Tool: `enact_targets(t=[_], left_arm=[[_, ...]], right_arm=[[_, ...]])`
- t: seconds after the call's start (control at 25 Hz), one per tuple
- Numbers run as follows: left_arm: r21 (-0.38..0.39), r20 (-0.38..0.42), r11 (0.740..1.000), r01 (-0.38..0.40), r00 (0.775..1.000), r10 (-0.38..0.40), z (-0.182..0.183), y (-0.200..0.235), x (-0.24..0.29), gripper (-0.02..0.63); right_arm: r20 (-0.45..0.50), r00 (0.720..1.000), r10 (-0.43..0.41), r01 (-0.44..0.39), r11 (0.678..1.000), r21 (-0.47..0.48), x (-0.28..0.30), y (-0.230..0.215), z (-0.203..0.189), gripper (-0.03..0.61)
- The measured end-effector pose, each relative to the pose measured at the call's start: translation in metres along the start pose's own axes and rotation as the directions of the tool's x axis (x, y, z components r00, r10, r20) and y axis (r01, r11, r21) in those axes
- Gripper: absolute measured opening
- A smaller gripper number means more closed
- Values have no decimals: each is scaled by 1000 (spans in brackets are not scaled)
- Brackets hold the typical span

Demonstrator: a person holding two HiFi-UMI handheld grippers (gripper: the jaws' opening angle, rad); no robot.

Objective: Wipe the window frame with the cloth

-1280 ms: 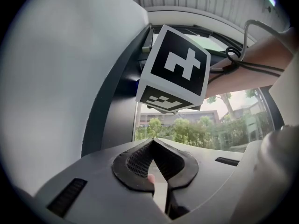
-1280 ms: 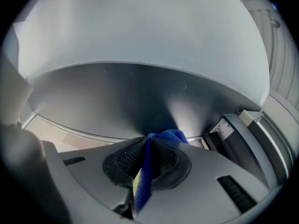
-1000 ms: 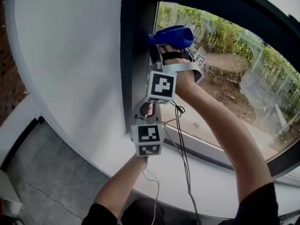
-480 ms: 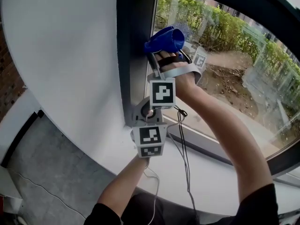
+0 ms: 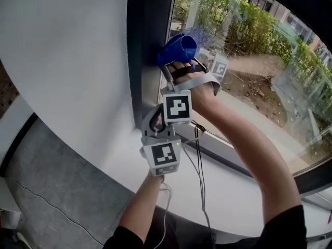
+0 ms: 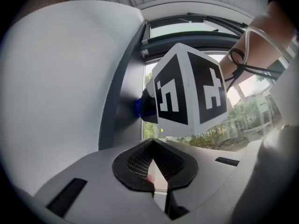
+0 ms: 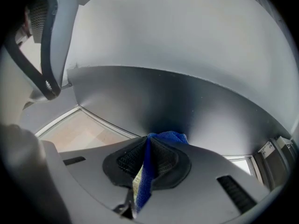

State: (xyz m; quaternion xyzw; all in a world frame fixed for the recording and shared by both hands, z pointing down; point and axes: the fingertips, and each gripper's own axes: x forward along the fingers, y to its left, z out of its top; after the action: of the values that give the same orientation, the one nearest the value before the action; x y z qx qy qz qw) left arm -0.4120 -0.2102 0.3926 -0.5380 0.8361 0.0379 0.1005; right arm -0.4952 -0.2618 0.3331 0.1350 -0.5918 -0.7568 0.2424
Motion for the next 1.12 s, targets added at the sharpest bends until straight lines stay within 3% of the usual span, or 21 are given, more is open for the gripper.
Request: enact_targets(t=[0.16, 0.76, 0.88, 1.12], left_arm=[[69, -35, 998, 8, 999, -6, -21, -4, -12, 5], [75, -147, 997, 27, 989, -16, -80, 11, -47, 5], [115, -219, 993, 25, 976, 1, -93, 20, -58, 5], [105, -248, 994, 35, 969, -8, -113, 20, -70, 5]], right_arm=[[10, 1000, 7, -7, 1000, 8, -1, 10, 4, 19], [19, 996, 86, -87, 991, 103, 7, 91, 30, 18], [6, 990, 144, -143, 979, 146, 7, 110, 32, 18], [9, 971, 238, -233, 941, 244, 10, 153, 40, 18]])
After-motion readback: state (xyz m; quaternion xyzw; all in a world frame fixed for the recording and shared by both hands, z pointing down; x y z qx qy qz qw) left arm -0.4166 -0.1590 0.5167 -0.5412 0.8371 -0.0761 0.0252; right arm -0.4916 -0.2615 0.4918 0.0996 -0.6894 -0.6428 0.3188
